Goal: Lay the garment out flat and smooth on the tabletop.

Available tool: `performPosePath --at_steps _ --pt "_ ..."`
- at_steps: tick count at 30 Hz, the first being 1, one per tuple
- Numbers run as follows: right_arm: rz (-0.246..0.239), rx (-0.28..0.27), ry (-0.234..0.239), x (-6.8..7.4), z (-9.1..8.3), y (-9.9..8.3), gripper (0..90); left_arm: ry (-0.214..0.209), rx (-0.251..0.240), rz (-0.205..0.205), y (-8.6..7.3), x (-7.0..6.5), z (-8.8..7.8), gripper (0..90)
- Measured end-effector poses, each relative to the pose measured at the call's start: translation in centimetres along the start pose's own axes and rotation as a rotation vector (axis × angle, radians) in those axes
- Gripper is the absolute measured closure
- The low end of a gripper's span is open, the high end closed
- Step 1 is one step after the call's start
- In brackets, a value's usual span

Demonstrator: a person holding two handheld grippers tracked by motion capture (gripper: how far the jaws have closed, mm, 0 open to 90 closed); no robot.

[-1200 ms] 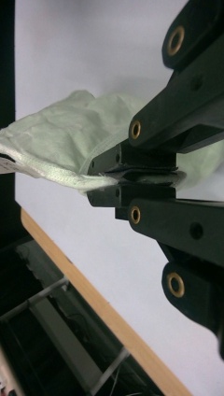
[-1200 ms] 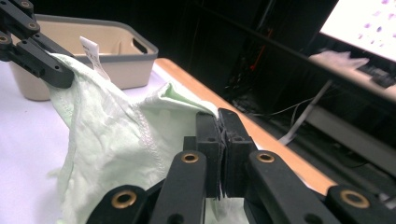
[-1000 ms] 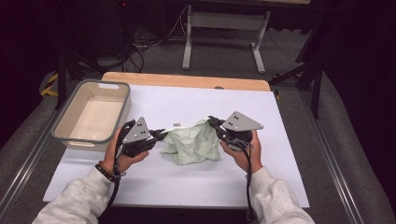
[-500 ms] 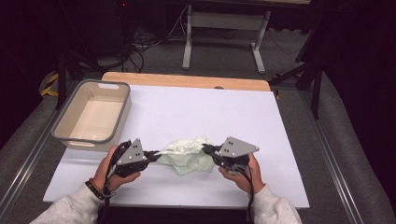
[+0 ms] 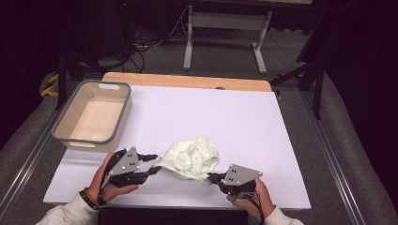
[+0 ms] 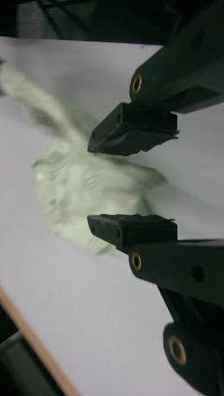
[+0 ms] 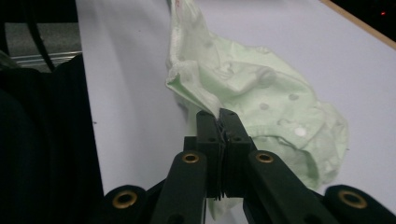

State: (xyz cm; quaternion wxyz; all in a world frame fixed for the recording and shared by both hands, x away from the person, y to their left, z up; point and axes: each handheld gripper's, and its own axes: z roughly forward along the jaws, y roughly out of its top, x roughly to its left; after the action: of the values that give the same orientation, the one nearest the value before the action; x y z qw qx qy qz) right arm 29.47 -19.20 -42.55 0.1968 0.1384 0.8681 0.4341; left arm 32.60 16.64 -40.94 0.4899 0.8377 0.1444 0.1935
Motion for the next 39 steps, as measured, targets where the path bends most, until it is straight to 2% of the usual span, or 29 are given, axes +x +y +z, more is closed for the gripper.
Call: performPosePath --at_steps 2,4,6,9,10,11,13,15,16,17,19,21,23,24,25,26,28,30,31,33,36,37,38,39 --pt "-0.017 0.007 0.013 0.2 0.2 -0.1 88.8 0.012 -0.060 -0.029 0.5 0.8 -0.8 46.6" --pt "-0.017 0.012 0.025 0.3 0.4 -0.1 88.2 0.022 -0.095 -0.060 1.2 1.6 -1.1 45.8" --pt "-0.022 0.017 0.031 0.4 0.5 0.0 87.2 0.032 -0.091 -0.053 1.7 1.9 -0.8 44.9" --pt "-0.025 0.024 0.049 0.5 0.6 0.0 81.2 0.012 -0.065 -0.032 2.5 2.6 1.1 42.4" --pt "-0.031 0.025 0.061 0.6 0.7 0.1 72.6 -0.003 -0.047 -0.026 2.7 2.9 2.4 41.1" --pt "-0.031 0.025 0.064 0.6 0.8 0.1 69.8 -0.027 -0.015 -0.021 3.0 3.4 4.5 40.9" --pt "-0.025 0.023 0.082 0.6 0.9 0.0 59.7 -0.051 0.035 -0.019 3.2 3.9 7.1 40.3" --pt "-0.011 0.027 0.093 0.5 1.2 -0.2 51.0 -0.067 0.064 -0.025 3.5 4.4 9.5 39.6" --pt "-0.011 0.027 0.093 0.5 1.2 -0.2 51.0 -0.067 0.064 -0.025 3.5 4.4 9.5 38.0" --pt "0.003 0.028 0.101 0.4 1.4 -0.5 45.3 -0.080 0.104 -0.047 3.6 5.0 11.8 35.4" --pt "0.012 0.033 0.099 0.3 1.5 -0.6 41.8 -0.125 0.130 -0.077 3.5 5.4 13.6 34.6" --pt "0.020 0.032 0.095 0.2 1.5 -0.7 40.3 -0.112 0.182 -0.081 3.3 5.5 15.1 36.7" --pt "0.024 0.030 0.091 0.1 1.5 -0.8 40.3 -0.129 0.218 -0.089 2.9 5.6 16.1 39.8" --pt "0.029 0.035 0.092 0.1 1.5 -0.8 40.5 -0.129 0.218 -0.089 2.9 5.6 16.1 42.4" --pt "0.028 0.039 0.092 0.0 1.6 -0.9 41.7 -0.150 0.244 -0.095 2.5 5.7 16.6 47.9" --pt "0.028 0.044 0.094 0.1 1.7 -0.9 43.0 -0.161 0.249 -0.101 2.4 5.7 16.7 52.2" --pt "0.029 0.046 0.099 0.1 1.8 -0.9 45.5 -0.164 0.264 -0.105 2.3 5.8 16.8 63.7" --pt "0.028 0.061 0.112 0.1 2.2 -1.2 52.9 -0.205 0.259 -0.140 1.9 6.0 16.8 72.0" --pt "0.033 0.068 0.120 0.1 2.3 -1.3 57.9 -0.207 0.261 -0.135 1.9 6.1 16.8 79.8" --pt "0.025 0.083 0.115 0.2 2.6 -1.5 64.5 -0.217 0.264 -0.134 1.8 6.0 16.8 88.1" --pt "0.018 0.094 0.115 0.1 2.7 -1.6 80.1 -0.210 0.254 -0.122 1.8 6.0 16.7 89.1" --pt "0.021 0.098 0.114 0.1 2.7 -1.7 83.7 -0.201 0.246 -0.116 1.9 6.0 16.5 89.2" --pt "0.021 0.098 0.114 0.1 2.7 -1.7 83.7 -0.201 0.246 -0.116 1.9 6.0 16.5 89.3" --pt "0.014 0.098 0.099 0.0 2.6 -1.7 88.2 -0.193 0.229 -0.111 2.1 6.0 16.2 89.3"
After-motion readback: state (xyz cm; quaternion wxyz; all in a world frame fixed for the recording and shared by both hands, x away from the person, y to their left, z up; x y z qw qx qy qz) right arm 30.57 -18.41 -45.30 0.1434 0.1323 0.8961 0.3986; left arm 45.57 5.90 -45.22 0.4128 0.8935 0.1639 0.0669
